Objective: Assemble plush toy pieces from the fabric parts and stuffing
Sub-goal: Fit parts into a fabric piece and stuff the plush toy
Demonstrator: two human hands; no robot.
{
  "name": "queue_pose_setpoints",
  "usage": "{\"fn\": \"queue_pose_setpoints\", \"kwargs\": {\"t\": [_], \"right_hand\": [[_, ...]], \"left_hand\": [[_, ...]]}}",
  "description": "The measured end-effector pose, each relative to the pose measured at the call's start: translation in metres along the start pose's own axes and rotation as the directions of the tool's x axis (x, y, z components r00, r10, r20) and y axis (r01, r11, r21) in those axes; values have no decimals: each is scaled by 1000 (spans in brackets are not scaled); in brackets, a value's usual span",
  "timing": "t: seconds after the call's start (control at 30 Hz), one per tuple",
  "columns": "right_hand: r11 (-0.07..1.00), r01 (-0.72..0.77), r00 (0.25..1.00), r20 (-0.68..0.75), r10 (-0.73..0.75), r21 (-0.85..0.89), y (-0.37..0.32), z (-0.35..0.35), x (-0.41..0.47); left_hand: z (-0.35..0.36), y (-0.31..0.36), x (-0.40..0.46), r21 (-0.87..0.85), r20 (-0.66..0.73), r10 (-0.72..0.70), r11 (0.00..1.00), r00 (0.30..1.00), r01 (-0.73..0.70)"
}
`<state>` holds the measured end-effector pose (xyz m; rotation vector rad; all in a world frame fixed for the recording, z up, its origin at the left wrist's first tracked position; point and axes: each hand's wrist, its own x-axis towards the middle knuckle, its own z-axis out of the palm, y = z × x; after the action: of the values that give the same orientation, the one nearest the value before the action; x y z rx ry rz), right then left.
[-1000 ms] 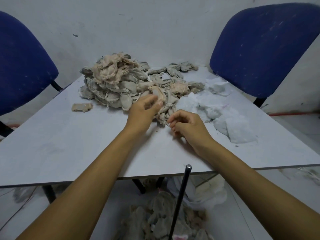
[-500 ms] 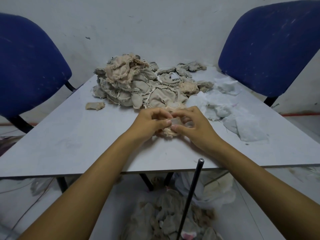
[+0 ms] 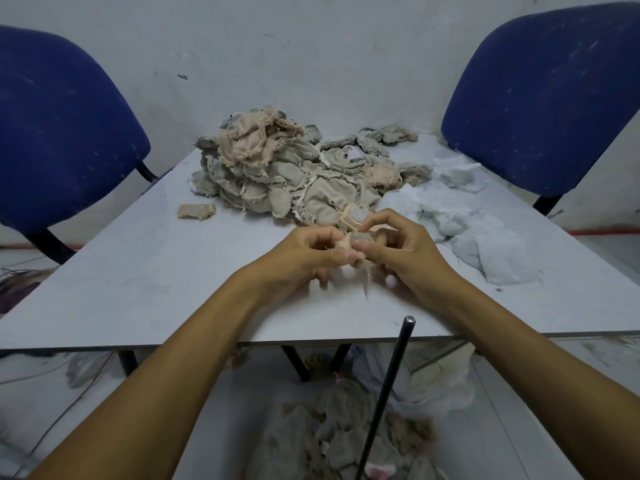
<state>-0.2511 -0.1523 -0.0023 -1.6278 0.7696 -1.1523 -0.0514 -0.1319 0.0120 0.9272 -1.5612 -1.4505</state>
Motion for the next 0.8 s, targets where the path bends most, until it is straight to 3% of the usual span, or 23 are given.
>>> {"fn": "queue_pose_setpoints", "kwargs": {"t": [0.2, 0.3, 0.37, 0.43, 0.57, 0.67, 0.8], "right_hand": [[998, -61, 984, 164, 65, -26, -2, -3, 1], [997, -64, 958, 278, 75, -50, -3, -5, 1], [997, -59, 951, 301, 74, -59, -3, -7, 2], [997, -79, 967, 241, 80, -12, -2, -8, 2], [990, -128, 987, -85, 133, 59, 1, -2, 6], [986, -141, 953, -282, 112, -85, 2, 5, 7], [962, -77, 948, -317, -11, -262, 5, 9, 5]], "left_hand": [[14, -7, 9, -147, -296, 43, 985, 954, -90], [18, -10, 14, -114, -427, 10, 991, 904, -65], [20, -12, 16, 22, -472, 23, 1000, 881, -14], [21, -12, 16, 150, -486, 48, 988, 873, 29], [26, -12, 11, 152, -396, 91, 988, 914, -33], [32, -16, 7, 406, -341, 235, 910, 910, -83], [36, -16, 2, 588, -398, 432, 798, 809, -136]]}}
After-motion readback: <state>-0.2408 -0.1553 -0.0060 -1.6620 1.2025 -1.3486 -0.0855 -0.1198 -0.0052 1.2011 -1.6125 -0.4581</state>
